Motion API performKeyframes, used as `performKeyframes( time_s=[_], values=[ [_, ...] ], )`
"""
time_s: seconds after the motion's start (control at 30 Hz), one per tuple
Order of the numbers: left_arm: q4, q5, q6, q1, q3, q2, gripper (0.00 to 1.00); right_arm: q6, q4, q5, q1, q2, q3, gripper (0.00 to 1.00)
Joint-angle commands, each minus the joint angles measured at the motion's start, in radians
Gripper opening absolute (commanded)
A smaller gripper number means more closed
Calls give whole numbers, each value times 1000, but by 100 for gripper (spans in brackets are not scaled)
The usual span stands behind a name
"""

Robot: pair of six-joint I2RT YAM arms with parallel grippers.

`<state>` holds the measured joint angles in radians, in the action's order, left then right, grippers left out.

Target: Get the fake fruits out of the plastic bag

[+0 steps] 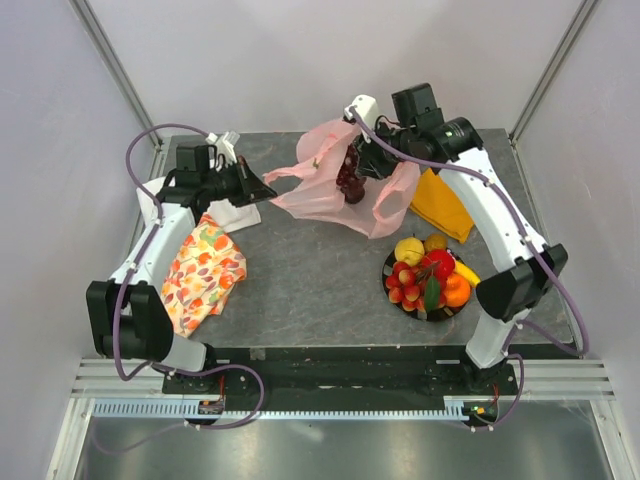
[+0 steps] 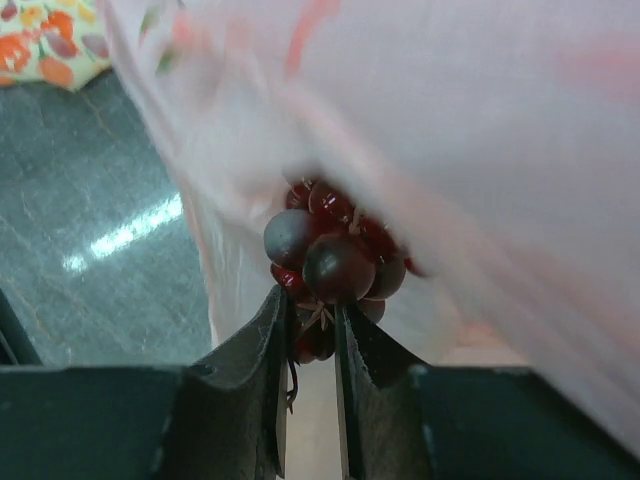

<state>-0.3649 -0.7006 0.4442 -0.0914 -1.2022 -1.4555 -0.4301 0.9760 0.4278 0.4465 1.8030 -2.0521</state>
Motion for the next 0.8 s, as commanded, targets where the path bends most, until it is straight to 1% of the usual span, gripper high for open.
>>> performKeyframes(
  time_s=[0.0, 0.1, 0.17, 0.27, 0.33, 0.43, 0.57, 0.63, 0.77],
  values=[
    [110, 21, 119, 76, -127, -12, 2, -44, 67, -35, 9, -62, 136, 12],
    [113, -14, 125, 78, -192, -54, 2, -64, 61, -37, 50, -77, 234, 12],
    [136, -42, 172, 67, -194, -66, 2, -68, 59, -46, 121, -67, 260, 13],
    [147, -40, 154, 24, -178, -49, 2, -58, 49, -43, 184, -48, 245, 13],
    [144, -36, 143, 5, -142, -33, 2, -47, 44, -34, 195, -44, 212, 13],
    [124, -24, 120, 5, -76, 3, 2, -29, 32, -44, 195, -44, 106, 12],
    [119, -11, 105, 5, -1, 43, 2, 10, -17, -46, 189, -82, 41, 11],
    [126, -14, 108, 5, 9, 52, 2, 28, -80, -34, 184, -105, 62, 11],
    [130, -16, 108, 5, -2, 47, 2, 44, -94, -40, 185, -114, 144, 12]
  ],
)
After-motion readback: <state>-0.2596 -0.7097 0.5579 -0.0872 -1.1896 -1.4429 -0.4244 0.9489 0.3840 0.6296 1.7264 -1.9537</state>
